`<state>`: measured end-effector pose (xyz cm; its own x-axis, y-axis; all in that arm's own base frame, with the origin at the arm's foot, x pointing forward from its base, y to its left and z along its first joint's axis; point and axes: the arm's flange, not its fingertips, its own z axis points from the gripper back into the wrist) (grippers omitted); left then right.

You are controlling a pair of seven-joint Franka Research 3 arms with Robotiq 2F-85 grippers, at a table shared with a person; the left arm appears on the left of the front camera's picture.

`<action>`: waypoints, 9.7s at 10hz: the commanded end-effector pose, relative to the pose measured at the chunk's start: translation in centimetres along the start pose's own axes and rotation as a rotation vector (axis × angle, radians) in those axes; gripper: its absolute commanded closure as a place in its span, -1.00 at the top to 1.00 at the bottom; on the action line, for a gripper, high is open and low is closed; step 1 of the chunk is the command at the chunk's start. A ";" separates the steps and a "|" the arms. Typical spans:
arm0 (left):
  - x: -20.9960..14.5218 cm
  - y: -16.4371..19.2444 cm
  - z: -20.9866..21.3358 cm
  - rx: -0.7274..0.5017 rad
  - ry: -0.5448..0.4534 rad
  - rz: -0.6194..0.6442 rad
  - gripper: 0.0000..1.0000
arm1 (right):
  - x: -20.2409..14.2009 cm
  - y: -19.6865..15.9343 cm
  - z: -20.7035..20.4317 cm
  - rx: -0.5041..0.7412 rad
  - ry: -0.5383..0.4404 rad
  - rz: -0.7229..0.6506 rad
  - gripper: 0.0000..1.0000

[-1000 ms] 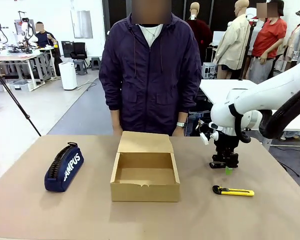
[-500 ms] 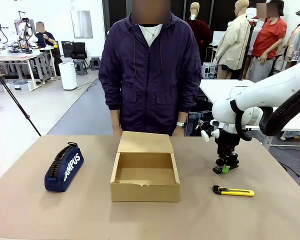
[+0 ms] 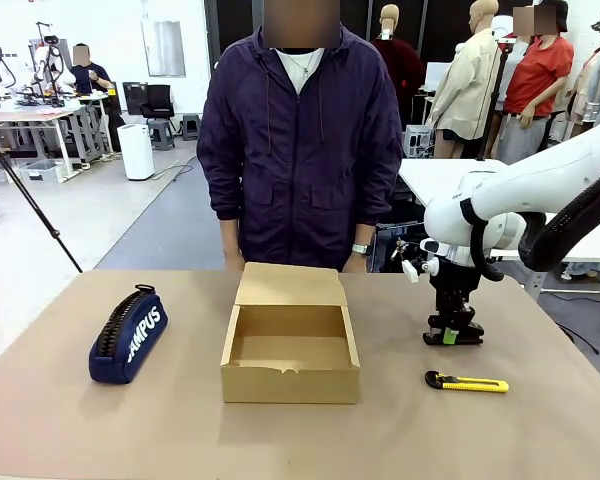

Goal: Pack the items into the box.
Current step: Pick up the item indicated by the person and place it inside the Mailer Box.

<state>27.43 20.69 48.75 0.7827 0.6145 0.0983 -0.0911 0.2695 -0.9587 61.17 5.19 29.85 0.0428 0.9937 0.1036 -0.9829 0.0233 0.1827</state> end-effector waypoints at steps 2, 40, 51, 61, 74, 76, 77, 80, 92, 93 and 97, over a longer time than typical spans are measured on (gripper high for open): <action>0.1 -0.1 0.0 -0.022 -0.005 -0.014 1.00 | 0.2 -0.4 0.3 0.065 -0.022 -0.008 -1.00; 0.1 -0.1 0.0 -0.022 -0.005 -0.014 1.00 | 33.8 10.3 -0.5 0.001 0.033 -0.049 1.00; 0.1 -0.1 0.0 -0.022 -0.005 -0.014 1.00 | 11.3 20.8 19.4 0.095 -0.636 -0.773 1.00; 0.1 -0.1 0.0 -0.022 -0.005 -0.014 1.00 | -14.5 29.3 11.7 0.269 -1.533 -1.098 1.00; 0.1 -0.1 0.0 -0.022 -0.005 -0.014 1.00 | -14.5 29.3 11.7 0.269 -1.533 -1.098 1.00; 0.1 -0.1 0.0 -0.022 -0.005 -0.014 1.00 | -14.5 29.3 11.7 0.269 -1.533 -1.098 1.00; 0.1 -0.1 0.0 -0.022 -0.005 -0.014 1.00 | -14.5 29.3 11.7 0.269 -1.533 -1.098 1.00; 0.1 -0.1 0.0 -0.022 -0.005 -0.014 1.00 | -14.5 29.3 11.7 0.269 -1.533 -1.098 1.00; -4.8 -12.8 -29.7 1.180 0.337 -0.788 1.00 | -14.5 29.3 11.7 0.269 -1.533 -1.098 1.00; -6.1 -10.5 -29.6 1.091 0.520 -0.653 1.00 | -14.5 29.3 11.7 0.269 -1.533 -1.098 1.00; -4.3 -9.8 -31.4 1.177 0.480 -0.679 1.00 | -14.5 29.3 11.7 0.269 -1.533 -1.098 1.00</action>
<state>42.66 -7.96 50.15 0.9810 -0.1571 0.1139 0.1587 0.9873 -0.0054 33.68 -9.94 44.67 0.7899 -0.3618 0.4952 -0.3800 0.3452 0.8582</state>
